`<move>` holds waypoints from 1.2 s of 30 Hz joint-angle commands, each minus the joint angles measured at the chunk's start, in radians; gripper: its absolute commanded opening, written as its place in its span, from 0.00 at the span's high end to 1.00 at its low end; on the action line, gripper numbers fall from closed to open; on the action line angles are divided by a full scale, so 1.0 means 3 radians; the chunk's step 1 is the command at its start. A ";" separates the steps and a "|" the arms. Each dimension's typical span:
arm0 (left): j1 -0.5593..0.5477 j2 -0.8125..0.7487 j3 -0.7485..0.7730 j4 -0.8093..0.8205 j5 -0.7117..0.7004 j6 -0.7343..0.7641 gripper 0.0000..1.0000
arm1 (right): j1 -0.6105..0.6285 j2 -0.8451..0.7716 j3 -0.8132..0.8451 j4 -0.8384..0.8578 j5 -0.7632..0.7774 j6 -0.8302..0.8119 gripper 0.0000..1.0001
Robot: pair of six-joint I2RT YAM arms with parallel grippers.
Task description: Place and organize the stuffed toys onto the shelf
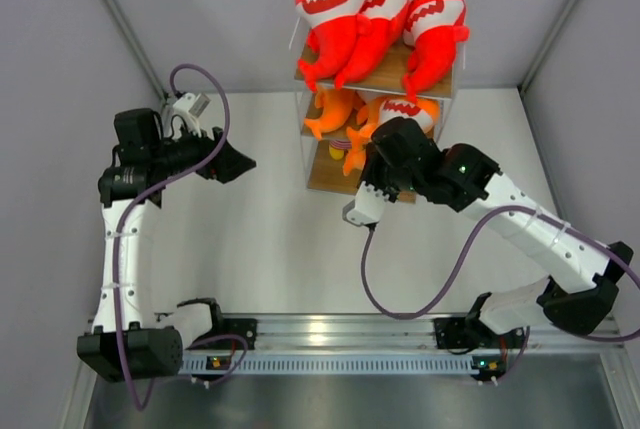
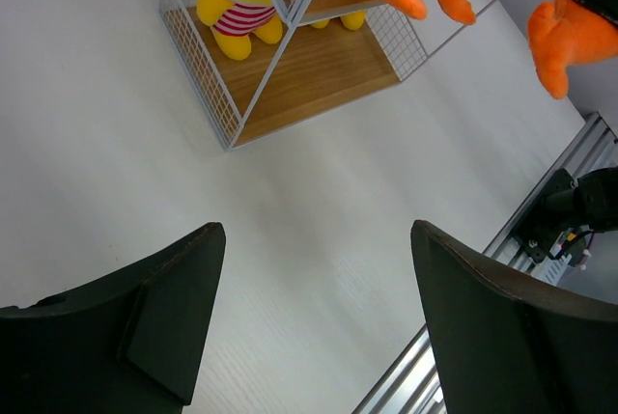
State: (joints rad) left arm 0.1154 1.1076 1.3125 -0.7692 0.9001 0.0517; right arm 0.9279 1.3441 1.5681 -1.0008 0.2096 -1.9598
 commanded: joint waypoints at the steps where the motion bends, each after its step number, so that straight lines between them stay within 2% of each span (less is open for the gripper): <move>1: 0.0014 0.0066 0.0175 0.0105 0.0001 -0.0004 0.17 | -0.0107 0.0070 0.0346 0.0166 -0.0095 0.0029 1.00; 4: 0.0014 0.0194 0.0395 -0.0028 -0.0045 0.0123 0.17 | -0.0153 0.0264 0.0708 -0.0109 0.0093 0.0130 1.00; 5: 0.0014 0.0224 0.0462 -0.0135 -0.0085 0.0185 0.17 | -0.0158 0.0336 0.1023 -0.0444 0.0134 0.0222 1.00; 7: 0.0014 0.0306 0.0610 -0.0253 -0.0177 0.0358 0.16 | -0.0173 0.0454 0.1200 -0.0656 0.0115 0.0218 1.00; 11: 0.0014 0.0439 0.0937 -0.0534 -0.0336 0.0523 0.16 | -0.0230 0.0495 0.1400 -0.0948 -0.0105 -0.0113 1.00; 13: 0.0014 0.0506 0.0953 -0.0647 -0.0357 0.0559 0.16 | -0.0230 0.0495 0.1344 -0.1041 -0.0065 -0.0313 1.00; 19: 0.0009 0.0603 0.1004 -0.1009 -0.0632 0.0742 0.16 | -0.0230 0.0362 0.0782 -0.1255 0.0717 -0.0973 1.00; 23: 0.0014 0.0639 0.1142 -0.1122 -0.0796 0.0860 0.15 | -0.0235 0.0275 0.0546 -0.1470 0.0758 -0.1305 1.00; 26: 0.0024 0.0685 0.1270 -0.1143 -0.0802 0.0907 0.15 | -0.0362 0.0336 0.0643 -0.1572 0.0540 -0.1586 1.00; 36: 0.0050 0.0741 0.1270 -0.1199 -0.0863 0.1106 0.15 | -0.0909 0.0367 0.0536 -0.1354 0.0227 -0.1955 1.00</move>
State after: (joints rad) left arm 0.1238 1.3251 1.6760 -1.1103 0.6563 0.3416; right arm 0.6960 1.4837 1.7279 -1.3304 0.3222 -1.9842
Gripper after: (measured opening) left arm 0.851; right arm 0.078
